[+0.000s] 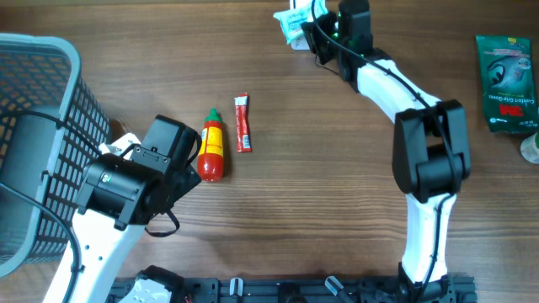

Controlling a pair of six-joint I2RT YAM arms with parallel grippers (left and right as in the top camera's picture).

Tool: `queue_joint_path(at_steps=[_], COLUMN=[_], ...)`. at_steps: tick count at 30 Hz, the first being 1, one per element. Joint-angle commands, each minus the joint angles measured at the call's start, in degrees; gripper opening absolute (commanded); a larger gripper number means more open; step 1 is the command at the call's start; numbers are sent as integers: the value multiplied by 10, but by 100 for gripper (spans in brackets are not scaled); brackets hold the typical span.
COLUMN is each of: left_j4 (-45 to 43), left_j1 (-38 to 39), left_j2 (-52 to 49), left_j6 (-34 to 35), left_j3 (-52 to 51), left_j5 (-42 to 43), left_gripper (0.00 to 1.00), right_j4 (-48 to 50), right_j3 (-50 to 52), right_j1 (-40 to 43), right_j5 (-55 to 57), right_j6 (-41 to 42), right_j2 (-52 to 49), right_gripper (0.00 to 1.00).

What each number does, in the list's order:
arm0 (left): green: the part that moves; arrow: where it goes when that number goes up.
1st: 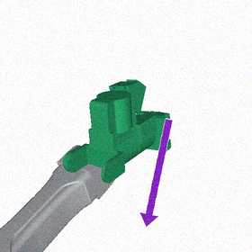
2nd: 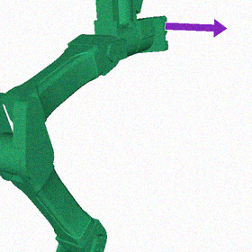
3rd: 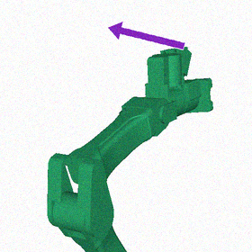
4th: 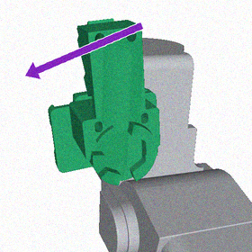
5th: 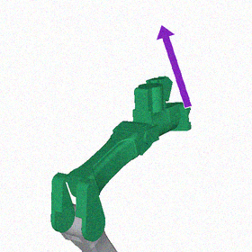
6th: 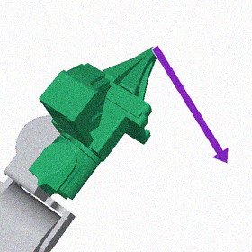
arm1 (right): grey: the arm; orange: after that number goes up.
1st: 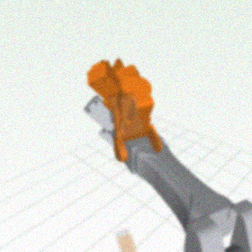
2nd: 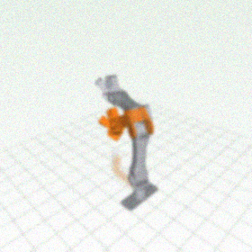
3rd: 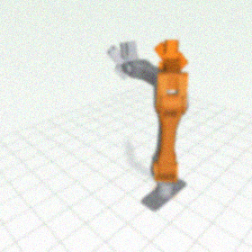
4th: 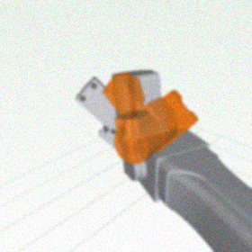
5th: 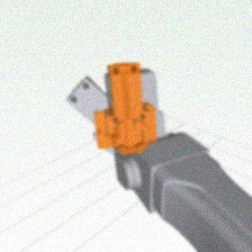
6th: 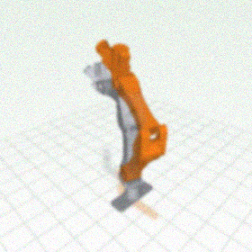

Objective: Scan the item barcode
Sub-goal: 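Present the light-blue pouch to the barcode scanner with the right gripper, then carry the pouch to the right edge and release it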

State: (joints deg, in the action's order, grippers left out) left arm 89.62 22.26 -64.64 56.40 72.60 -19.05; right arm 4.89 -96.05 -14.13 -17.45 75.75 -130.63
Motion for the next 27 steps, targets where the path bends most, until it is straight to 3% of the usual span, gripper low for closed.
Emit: queue_joint_path(at_steps=[1, 7, 11, 15, 20, 27], left_j4=[0, 0, 0, 0, 0, 0], left_j1=[2, 2, 2, 2, 2, 2], left_j2=[5, 5, 5, 5, 5, 5], left_j6=[-5, -5, -5, -5, -5, -5], left_j3=[2, 2, 2, 2, 2, 2], left_j5=[-12, -12, -12, -12, -12, -12], left_gripper=[100, 100, 100, 100, 100, 100], right_j4=[-12, -35, -169, -282, -456, -654], right_j3=[-48, -63, -107, -121, -121, -100], right_j1=[-9, -10, 22, 84, 212, 372], right_j5=[5, 12, 9, 4, 84, 166], right_j6=[9, -24, -62, -132, -197, -368], right_j2=[-50, -58, -41, 26, 114, 120], right_gripper=[5, 5, 5, 5, 5, 5])
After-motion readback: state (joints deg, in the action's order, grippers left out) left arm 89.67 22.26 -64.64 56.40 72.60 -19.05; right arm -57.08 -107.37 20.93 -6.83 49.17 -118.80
